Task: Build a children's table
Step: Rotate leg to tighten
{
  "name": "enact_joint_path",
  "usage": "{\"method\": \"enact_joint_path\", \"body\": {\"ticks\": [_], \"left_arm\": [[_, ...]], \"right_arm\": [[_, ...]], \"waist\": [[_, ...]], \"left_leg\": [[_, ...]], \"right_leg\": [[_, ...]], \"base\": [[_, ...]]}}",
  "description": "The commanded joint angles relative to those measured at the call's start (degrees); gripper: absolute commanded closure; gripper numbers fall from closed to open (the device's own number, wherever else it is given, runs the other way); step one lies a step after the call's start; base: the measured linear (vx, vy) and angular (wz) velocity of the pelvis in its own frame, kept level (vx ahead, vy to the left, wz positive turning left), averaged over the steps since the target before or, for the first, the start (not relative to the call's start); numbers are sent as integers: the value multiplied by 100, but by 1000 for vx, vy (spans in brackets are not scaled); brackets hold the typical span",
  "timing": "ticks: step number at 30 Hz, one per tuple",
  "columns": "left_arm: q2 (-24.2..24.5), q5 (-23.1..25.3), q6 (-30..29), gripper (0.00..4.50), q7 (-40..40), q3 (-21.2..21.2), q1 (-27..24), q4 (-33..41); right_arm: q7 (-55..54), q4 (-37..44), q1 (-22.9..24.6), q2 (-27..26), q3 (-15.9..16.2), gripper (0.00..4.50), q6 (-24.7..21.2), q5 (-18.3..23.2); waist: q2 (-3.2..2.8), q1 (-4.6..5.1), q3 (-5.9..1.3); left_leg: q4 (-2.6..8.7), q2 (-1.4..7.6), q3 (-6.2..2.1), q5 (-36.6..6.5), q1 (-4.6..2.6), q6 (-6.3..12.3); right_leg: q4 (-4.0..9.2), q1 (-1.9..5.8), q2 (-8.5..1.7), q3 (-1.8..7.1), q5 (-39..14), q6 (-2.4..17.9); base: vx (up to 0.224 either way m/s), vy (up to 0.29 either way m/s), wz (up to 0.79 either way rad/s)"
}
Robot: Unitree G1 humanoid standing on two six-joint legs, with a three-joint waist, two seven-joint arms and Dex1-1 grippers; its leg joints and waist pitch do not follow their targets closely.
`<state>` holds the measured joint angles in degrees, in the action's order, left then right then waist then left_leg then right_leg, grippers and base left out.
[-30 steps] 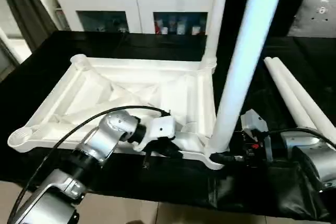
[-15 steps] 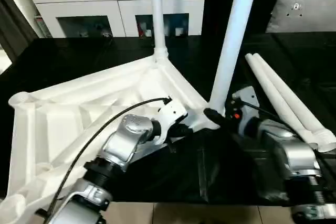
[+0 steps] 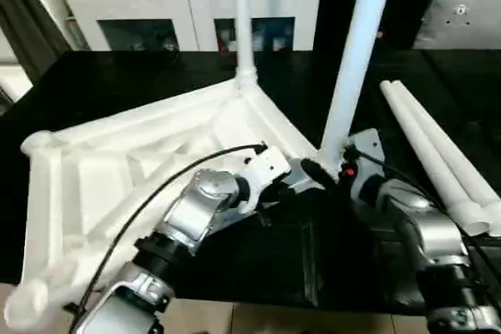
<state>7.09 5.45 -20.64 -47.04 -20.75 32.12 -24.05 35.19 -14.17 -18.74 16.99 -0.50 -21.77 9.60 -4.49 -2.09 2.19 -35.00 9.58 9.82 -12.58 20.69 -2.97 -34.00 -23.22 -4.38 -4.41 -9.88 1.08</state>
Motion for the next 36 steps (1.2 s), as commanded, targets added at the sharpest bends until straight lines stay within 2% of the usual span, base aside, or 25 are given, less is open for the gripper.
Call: {"method": "enact_joint_path", "body": {"ticks": [1, 2, 4, 5, 6, 7, 8, 10, 12, 13, 14, 17, 20, 23, 26, 28, 30, 31, 32, 33, 34, 36], "left_arm": [[38, 59, 294, 450, 13, 32, 207, 23], [99, 95, 432, 450, 27, 21, 267, -112], [165, 165, 626, 450, 75, -13, 340, -293], [184, 193, 734, 450, 124, -21, 381, -392], [193, 210, 839, 450, 173, -12, 418, -480], [190, 193, 957, 450, 185, 11, 446, -550], [183, 171, 1043, 450, 191, 39, 463, -596], [129, 76, 1108, 450, 262, 161, 437, -597], [90, -91, 1114, 450, 94, 222, 384, -480], [88, -155, 1099, 407, -1, 224, 359, -429], [102, -205, 1049, 396, -89, 209, 312, -336], [152, -286, 1022, 383, -133, 206, 138, -45], [278, -321, 985, 360, 41, 370, -11, 241], [451, -370, 764, 356, 91, 584, -91, 512], [935, -445, 316, 356, 9, 902, -336, 1142], [1100, -459, 174, 356, -35, 986, -439, 1349], [1429, -495, -84, 356, -166, 1092, -672, 1759], [1713, -531, -261, 356, -329, 1153, -893, 2108], [1713, -531, -261, 356, -329, 1153, -893, 2108], [1817, -554, -349, 356, -381, 1176, -975, 2255], [1939, -610, -495, 356, -414, 1201, -1073, 2474], [2034, -675, -648, 356, -429, 1232, -1160, 2698]], "right_arm": [[247, 148, 75, 100, 69, 6, 63, 109], [400, 235, 169, 242, 17, 6, 91, 154], [485, 327, 296, 401, -89, 6, 53, 206], [517, 375, 372, 479, -133, 6, 48, 227], [581, 475, 471, 526, -226, 6, -70, 353], [631, 600, 596, 574, -285, 6, -58, 407], [677, 709, 705, 609, -325, 6, -27, 443], [805, 919, 927, 676, -347, 6, 96, 496], [929, 1062, 1022, 685, -406, 6, 99, 659], [963, 1113, 1057, 698, -416, 0, 102, 713], [1011, 1180, 1090, 724, -412, 0, 98, 755], [1205, 1430, 1148, 773, -426, 0, 17, 964], [1410, 1759, 1174, 815, -411, 0, -194, 1210], [1727, 1944, 1188, 909, -285, 0, -352, 1405], [1917, 2038, 1036, 915, -108, 0, -414, 1527], [1871, 1937, 924, 866, -81, 0, -353, 1478], [1702, 1631, 664, 759, -37, 0, -180, 1299], [1478, 1249, 394, 659, -16, 0, -10, 1070], [1478, 1249, 394, 659, -16, 0, -10, 1070], [1369, 1025, 246, 616, -23, 0, 99, 970], [1230, 716, 45, 569, -39, 0, 245, 865], [967, 254, -247, 510, -71, 0, 489, 688]], "waist": [[101, -4, -336], [106, -3, -336], [115, -32, -346], [115, -27, -345], [165, -20, -345], [155, -31, -347], [118, -47, -348], [136, -39, -343], [148, -35, -338], [148, -35, -339], [146, -32, -338], [118, -54, -338], [81, -68, -339], [95, -67, -331], [72, -39, -319], [55, -4, -314], [83, -3, -299], [61, 15, -316], [49, 26, -306], [38, 14, -302], [23, 16, -310], [23, 14, -306]], "left_leg": [[390, 288, -109, -628, 22, 687], [393, 282, -114, -616, 39, 693], [378, 275, -107, -580, 29, 730], [382, 275, -115, -545, 52, 736], [375, 266, -107, -519, 65, 762], [371, 265, -114, -473, 65, 788], [365, 264, -114, -475, 60, 814], [373, 274, -118, -466, 80, 848], [373, 271, -115, -529, 76, 854], [372, 264, -114, -518, 80, 860], [371, 266, -117, -507, 86, 866], [380, 300, -124, -509, 72, 854], [379, 313, -134, -470, 77, 909], [382, 297, -128, -536, 82, 895], [410, 316, -151, -636, 84, 772], [416, 309, -147, -728, 50, 663], [431, 312, -137, -758, 54, 610], [449, 332, -169, -712, 74, 537], [456, 327, -166, -720, 79, 508], [421, 310, -119, -806, 3, 496], [433, 312, -131, -765, 28, 483], [441, 310, -128, -748, 30, 438]], "right_leg": [[459, 354, -392, 251, -1473, 1103], [453, 366, -388, 248, -1437, 1105], [453, 364, -390, 257, -1371, 1073], [441, 377, -400, 254, -1325, 1095], [451, 383, -394, 248, -1313, 1082], [438, 388, -399, 245, -1316, 1079], [456, 378, -406, 245, -1390, 1040], [455, 381, -405, 239, -1381, 1031], [472, 372, -404, 230, -1516, 1023], [480, 375, -405, 227, -1581, 1002], [478, 373, -406, 228, -1594, 996], [469, 354, -415, 232, -1611, 1034], [444, 351, -400, 226, -1370, 1084], [454, 366, -398, 223, -1440, 1060], [452, 359, -414, 214, -1664, 1008], [468, 323, -392, 204, -1825, 985], [482, 312, -388, 207, -1873, 983], [411, 319, -407, 211, -1753, 1051], [415, 321, -404, 203, -1755, 1061], [460, 265, -379, 221, -1783, 1045], [424, 288, -383, 220, -1664, 1106], [416, 288, -387, 215, -1552, 1182]], "base": [[0, 0, 0], [0, 0, 0], [0, 0, 0], [0, 0, 0], [0, 0, 0], [0, 0, 0], [0, 0, 0], [0, 0, 0], [0, 0, 0], [0, 0, 0], [0, 0, 0], [0, 0, 0], [0, 0, 0], [0, 0, 0], [0, 0, 0], [0, 0, 0], [0, 0, 0], [0, 0, 0], [0, 0, 0], [0, 0, 0], [0, 0, 0], [0, 0, 0]]}}
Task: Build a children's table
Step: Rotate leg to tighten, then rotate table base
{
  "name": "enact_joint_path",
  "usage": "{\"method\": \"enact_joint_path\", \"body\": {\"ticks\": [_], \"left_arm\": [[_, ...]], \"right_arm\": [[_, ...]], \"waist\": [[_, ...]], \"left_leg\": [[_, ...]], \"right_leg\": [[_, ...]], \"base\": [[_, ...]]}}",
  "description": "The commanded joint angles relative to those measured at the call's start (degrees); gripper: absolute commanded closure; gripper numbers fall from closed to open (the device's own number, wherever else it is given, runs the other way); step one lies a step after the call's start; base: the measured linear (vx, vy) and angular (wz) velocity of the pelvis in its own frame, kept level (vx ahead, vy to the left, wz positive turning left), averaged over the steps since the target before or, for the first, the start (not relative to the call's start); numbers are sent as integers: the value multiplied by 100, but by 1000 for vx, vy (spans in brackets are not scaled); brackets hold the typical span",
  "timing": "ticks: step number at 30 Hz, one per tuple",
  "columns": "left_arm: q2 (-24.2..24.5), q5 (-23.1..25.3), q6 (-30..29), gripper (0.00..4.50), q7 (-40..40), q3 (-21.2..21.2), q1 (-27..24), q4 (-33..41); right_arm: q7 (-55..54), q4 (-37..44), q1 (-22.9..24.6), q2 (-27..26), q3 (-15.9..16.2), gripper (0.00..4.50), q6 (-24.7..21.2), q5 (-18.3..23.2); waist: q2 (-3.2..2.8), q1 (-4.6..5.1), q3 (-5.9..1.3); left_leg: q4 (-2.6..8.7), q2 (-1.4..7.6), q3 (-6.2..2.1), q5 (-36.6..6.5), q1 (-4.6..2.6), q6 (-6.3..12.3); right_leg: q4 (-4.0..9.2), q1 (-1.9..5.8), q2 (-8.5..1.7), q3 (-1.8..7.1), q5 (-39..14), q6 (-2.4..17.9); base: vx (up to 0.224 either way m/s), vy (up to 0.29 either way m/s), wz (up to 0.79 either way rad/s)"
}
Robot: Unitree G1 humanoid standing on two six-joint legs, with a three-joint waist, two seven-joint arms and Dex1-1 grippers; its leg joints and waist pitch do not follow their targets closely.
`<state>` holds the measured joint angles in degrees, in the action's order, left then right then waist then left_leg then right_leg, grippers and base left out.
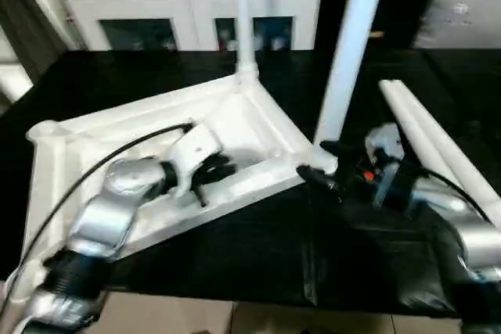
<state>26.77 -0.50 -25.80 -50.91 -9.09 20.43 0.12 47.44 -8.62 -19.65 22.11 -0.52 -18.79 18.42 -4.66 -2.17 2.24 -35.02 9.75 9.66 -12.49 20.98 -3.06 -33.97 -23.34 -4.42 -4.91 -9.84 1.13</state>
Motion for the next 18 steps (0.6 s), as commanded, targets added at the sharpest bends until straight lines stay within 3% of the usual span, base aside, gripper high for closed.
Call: {"method": "enact_joint_path", "body": {"ticks": [1, 4, 10, 14, 18], "left_arm": [[104, -119, -238, 356, -42, 92, -32, 414], [113, -108, -423, 356, 126, 194, -95, 598], [174, 15, -687, 356, 420, 273, -176, 752], [397, 298, -1221, 356, 878, 448, -186, 690], [610, 711, -1220, 391, 1195, 383, -169, 347]], "right_arm": [[-507, -676, -403, -55, -120, 0, 365, -304], [-1114, -1399, -820, -84, -170, 0, 731, -625], [-1580, -1831, -928, -101, -100, 0, 1037, -1012], [-1230, -1511, -561, -254, 179, 0, 1058, -955], [-1011, -1151, -216, -232, 424, 0, 797, -939]], "waist": [[28, 9, -325], [38, -19, -332], [72, -31, -365], [79, 6, -338], [75, 38, -322]], "left_leg": [[431, 303, -107, -753, -37, 391], [413, 283, -84, -650, -46, 373], [367, 257, -77, -350, 17, 566], [376, 263, -82, -492, 22, 645], [395, 257, -92, -698, 11, 612]], "right_leg": [[385, 285, -391, 272, -1451, 1247], [361, 297, -371, 276, -1189, 1331], [301, 360, -382, 265, -852, 1354], [341, 360, -375, 248, -1117, 1284], [392, 339, -350, 237, -1509, 1127]], "base": [[0, 0, 0], [0, 0, 0], [0, 0, 0], [0, 0, 0], [0, 0, 0]]}}
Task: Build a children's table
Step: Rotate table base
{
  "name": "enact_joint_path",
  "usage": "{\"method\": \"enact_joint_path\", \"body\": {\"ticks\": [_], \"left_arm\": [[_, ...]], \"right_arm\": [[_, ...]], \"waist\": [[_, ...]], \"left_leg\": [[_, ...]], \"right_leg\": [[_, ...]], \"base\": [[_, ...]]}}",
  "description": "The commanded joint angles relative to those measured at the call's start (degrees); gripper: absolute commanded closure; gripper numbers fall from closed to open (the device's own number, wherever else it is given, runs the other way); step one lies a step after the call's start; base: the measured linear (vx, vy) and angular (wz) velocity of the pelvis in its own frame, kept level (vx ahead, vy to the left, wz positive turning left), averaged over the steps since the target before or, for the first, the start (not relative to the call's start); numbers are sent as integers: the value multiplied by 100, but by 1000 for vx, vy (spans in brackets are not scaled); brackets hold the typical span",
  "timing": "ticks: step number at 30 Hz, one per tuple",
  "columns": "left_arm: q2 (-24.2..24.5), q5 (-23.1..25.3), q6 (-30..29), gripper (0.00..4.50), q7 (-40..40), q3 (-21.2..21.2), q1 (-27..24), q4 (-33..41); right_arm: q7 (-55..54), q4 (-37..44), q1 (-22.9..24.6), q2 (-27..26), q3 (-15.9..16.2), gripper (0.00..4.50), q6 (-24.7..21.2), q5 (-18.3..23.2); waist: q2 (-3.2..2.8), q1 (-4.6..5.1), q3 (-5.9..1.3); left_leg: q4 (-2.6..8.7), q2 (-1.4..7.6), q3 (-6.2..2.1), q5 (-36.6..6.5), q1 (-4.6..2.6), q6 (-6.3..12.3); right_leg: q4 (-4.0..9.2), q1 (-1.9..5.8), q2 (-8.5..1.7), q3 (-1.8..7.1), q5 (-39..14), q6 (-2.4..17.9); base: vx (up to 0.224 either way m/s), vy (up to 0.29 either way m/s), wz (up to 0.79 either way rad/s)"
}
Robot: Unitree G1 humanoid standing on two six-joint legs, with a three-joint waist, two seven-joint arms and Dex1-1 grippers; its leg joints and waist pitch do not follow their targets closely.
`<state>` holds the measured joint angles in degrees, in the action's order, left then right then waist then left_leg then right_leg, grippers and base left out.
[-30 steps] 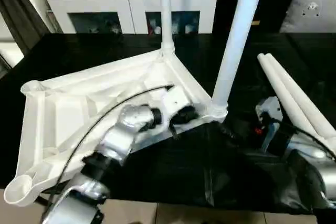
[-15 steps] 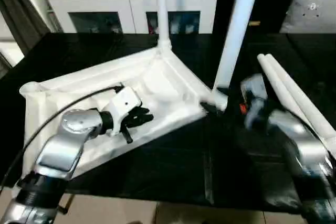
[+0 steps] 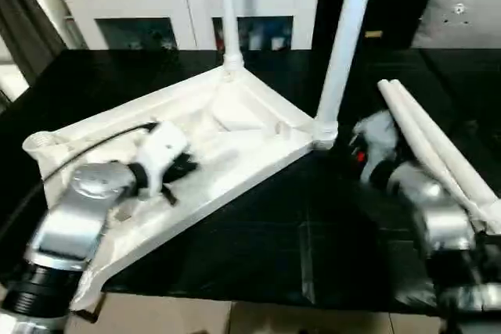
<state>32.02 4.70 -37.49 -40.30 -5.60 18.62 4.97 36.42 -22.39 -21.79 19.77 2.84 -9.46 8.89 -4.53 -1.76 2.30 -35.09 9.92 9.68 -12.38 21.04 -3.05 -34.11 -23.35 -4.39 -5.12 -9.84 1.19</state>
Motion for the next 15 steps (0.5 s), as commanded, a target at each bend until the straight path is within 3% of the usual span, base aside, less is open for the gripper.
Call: {"method": "enact_joint_path", "body": {"ticks": [1, 5, 6, 8, 12, 15], "left_arm": [[143, 314, -97, 394, 309, 5, 31, -301], [193, 403, -208, 425, 430, -74, 32, -353], [207, 445, -272, 425, 518, -75, 57, -385], [351, 664, -338, 441, 775, -83, 143, -600], [536, 932, -337, 441, 973, -63, 196, -870], [612, 942, -386, 441, 852, -133, 149, -878]], "right_arm": [[103, 383, 154, -26, 150, 0, -353, 42], [20, 563, 343, -75, 290, 0, -672, -46], [6, 591, 378, -99, 322, 0, -657, -80], [-115, 636, 425, -206, 372, 0, -677, -140], [-236, 644, 406, -321, 450, 0, -741, -193], [-287, 662, 382, -388, 516, 0, -811, -223]], "waist": [[43, -4, -323], [29, -18, -341], [-82, -28, -347], [-30, -5, -340], [-11, -1, -343], [-30, 4, -347]], "left_leg": [[409, 246, -100, -733, 4, 596], [419, 268, -116, -713, -14, 525], [416, 269, -131, -713, -20, 505], [414, 255, -117, -788, -13, 487], [421, 245, -129, -837, -10, 430], [421, 254, -132, -825, -18, 413]], "right_leg": [[415, 335, -342, 257, -1521, 1093], [385, 324, -362, 270, -1321, 1163], [362, 317, -368, 267, -1218, 1217], [374, 316, -346, 263, -1088, 1243], [387, 337, -365, 262, -1192, 1191], [371, 328, -373, 267, -1135, 1218]], "base": [[0, 0, 0], [0, 0, 0], [0, 0, 0], [0, 0, 0], [0, 0, 0], [0, 0, 0]]}}
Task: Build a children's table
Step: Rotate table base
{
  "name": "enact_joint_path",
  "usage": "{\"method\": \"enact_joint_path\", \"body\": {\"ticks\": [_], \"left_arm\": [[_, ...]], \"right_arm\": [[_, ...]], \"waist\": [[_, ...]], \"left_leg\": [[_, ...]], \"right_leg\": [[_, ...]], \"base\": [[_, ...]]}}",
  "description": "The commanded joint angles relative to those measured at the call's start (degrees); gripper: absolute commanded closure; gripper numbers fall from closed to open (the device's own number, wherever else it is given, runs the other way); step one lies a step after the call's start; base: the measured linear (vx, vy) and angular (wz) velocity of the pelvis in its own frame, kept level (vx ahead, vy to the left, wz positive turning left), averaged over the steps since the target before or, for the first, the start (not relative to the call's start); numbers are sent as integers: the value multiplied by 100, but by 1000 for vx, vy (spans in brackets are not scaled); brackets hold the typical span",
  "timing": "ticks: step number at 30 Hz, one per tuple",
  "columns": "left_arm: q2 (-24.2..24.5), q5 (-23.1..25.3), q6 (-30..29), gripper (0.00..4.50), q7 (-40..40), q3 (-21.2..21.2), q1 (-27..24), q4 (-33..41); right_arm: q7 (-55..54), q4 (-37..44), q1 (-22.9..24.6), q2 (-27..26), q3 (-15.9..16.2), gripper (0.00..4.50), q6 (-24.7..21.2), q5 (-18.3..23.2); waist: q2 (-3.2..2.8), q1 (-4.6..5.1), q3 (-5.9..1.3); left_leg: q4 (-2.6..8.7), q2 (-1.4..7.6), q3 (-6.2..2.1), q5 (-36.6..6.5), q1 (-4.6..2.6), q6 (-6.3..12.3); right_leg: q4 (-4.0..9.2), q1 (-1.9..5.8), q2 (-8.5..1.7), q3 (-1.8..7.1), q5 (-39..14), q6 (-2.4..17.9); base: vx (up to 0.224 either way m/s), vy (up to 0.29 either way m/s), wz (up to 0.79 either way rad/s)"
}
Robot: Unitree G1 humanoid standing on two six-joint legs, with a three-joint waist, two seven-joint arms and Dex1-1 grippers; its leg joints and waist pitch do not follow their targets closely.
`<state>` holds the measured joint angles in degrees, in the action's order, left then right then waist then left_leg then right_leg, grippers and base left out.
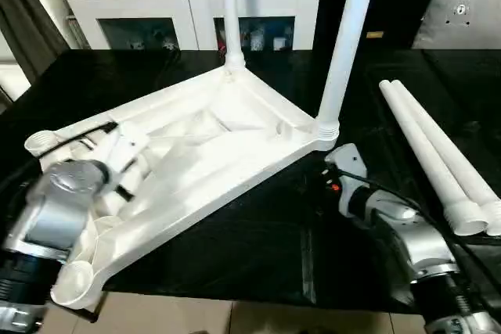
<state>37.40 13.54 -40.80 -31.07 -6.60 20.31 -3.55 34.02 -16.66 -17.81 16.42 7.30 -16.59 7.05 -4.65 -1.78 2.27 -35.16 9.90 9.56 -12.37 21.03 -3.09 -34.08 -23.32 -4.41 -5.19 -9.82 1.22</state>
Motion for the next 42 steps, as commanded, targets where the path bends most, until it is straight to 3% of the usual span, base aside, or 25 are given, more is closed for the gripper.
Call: {"method": "enact_joint_path", "body": {"ticks": [1, 6, 7, 9, 10, 12, 14, 15, 18, 24, 26, 27, 30, 33, 34, 39, 41, 42], "left_arm": [[98, 53, -74, 441, -124, -72, -43, -22], [183, -293, 72, 441, -942, -586, -282, 171], [150, -349, 96, 441, -1028, -629, -291, 177], [90, -532, 125, 441, -1330, -741, -294, 271], [79, -645, 126, 441, -1531, -811, -303, 343], [67, -803, 195, 441, -1827, -917, -316, 447], [-60, -1079, 440, 441, -2284, -1090, -265, 531], [-235, -1210, 472, 441, -2329, -1075, -196, 473], [-588, -1451, 550, 441, -2409, -1081, -28, 328], [-1343, -1511, 1002, 441, -2250, -1070, 482, -334], [-1751, -1291, 1441, 441, -1777, -1063, 787, -992], [-1884, -1193, 1609, 441, -1542, -1032, 904, -1261], [-2137, -916, 2043, 441, -815, -951, 1256, -2032], [-2160, -735, 2439, 441, -424, -948, 1452, -2474], [-2159, -686, 2607, 441, -344, -948, 1501, -2598], [-2175, -720, 3211, 441, -430, -903, 1457, -2701], [-2191, -929, 3263, 441, -605, -799, 1288, -2457], [-2188, -1047, 3192, 441, -665, -728, 1189, -2295]], "right_arm": [[-69, 86, -34, -80, 94, 0, -125, -53], [-294, -425, -394, -398, 263, 0, -89, -243], [-326, -515, -452, -443, 286, 0, -84, -285], [-392, -691, -579, -533, 324, 0, -75, -350], [-415, -745, -632, -567, 331, 0, -79, -362], [-444, -790, -700, -606, 330, 0, -87, -374], [-500, -878, -838, -668, 299, 0, -84, -378], [-530, -918, -875, -676, 281, 0, -69, -381], [-595, -1025, -950, -684, 254, 0, -12, -428], [-694, -1117, -1026, -565, 116, 0, 66, -494], [-778, -1151, -1051, -438, 20, 0, 98, -553], [-820, -1164, -1063, -397, -29, 0, 116, -576], [-950, -1096, -1063, -286, -235, 0, 172, -577], [-1031, -836, -972, -178, -470, 0, 585, -495], [-1044, -690, -906, -124, -544, 0, 881, -479], [-1176, -283, -657, 73, -567, 0, 1784, -705], [-967, -10, -517, -156, -913, 0, 1776, -177], [-778, 163, -450, -294, -1114, 0, 1612, 223]], "waist": [[-1, 3, -341], [-13, 5, -334], [17, 12, -327], [7, -8, -326], [51, -4, -328], [17, -23, -330], [28, -11, -326], [71, 5, -324], [63, 2, -324], [79, 23, -358], [68, 28, -370], [94, 24, -380], [97, 1, -384], [122, 4, -389], [116, 1, -387], [124, -21, -391], [96, -23, -396], [114, -26, -392]], "left_leg": [[430, 256, -119, -803, -9, 423], [454, 267, -123, -919, -21, 361], [448, 269, -110, -952, -24, 331], [456, 277, -115, -933, -44, 306], [456, 275, -107, -887, -35, 305], [456, 278, -110, -778, -35, 304], [463, 271, -111, -770, -25, 293], [463, 268, -102, -805, -19, 283], [446, 256, -87, -778, -20, 275], [419, 246, -96, -509, 21, 367], [384, 228, -65, -458, -18, 454], [375, 224, -66, -392, 3, 492], [363, 212, -69, -425, 13, 547], [369, 221, -86, -497, 30, 554], [367, 226, -79, -518, 18, 572], [365, 251, -77, -385, 24, 665], [359, 243, -75, -379, 23, 736], [368, 263, -79, -417, 40, 810]], "right_leg": [[366, 329, -372, 278, -1094, 1245], [362, 303, -402, 290, -1243, 1311], [371, 296, -393, 297, -1237, 1316], [360, 296, -404, 303, -1268, 1315], [357, 307, -399, 305, -1231, 1319], [332, 310, -399, 309, -1116, 1318], [326, 325, -402, 309, -1054, 1337], [337, 333, -405, 313, -1118, 1321], [359, 344, -422, 321, -1279, 1281], [335, 389, -415, 309, -1038, 1241], [357, 358, -386, 305, -904, 1284], [339, 382, -379, 306, -755, 1297], [363, 395, -383, 287, -872, 1232], [373, 418, -397, 276, -1035, 1113], [395, 394, -398, 270, -1096, 1065], [366, 379, -398, 276, -952, 1103], [356, 381, -400, 277, -853, 1166], [342, 400, -426, 290, -806, 1211]], "base": [[0, 0, 0], [0, 0, 0], [0, 0, 0], [0, 0, 0], [0, 0, 0], [0, 0, 0], [0, 0, 0], [0, 0, 0], [0, 0, 0], [0, 0, 0], [0, 0, 0], [0, 0, 0], [0, 0, 0], [0, 0, 0], [0, 0, 0], [0, 0, 0], [0, 0, 0], [0, 0, 0]]}}
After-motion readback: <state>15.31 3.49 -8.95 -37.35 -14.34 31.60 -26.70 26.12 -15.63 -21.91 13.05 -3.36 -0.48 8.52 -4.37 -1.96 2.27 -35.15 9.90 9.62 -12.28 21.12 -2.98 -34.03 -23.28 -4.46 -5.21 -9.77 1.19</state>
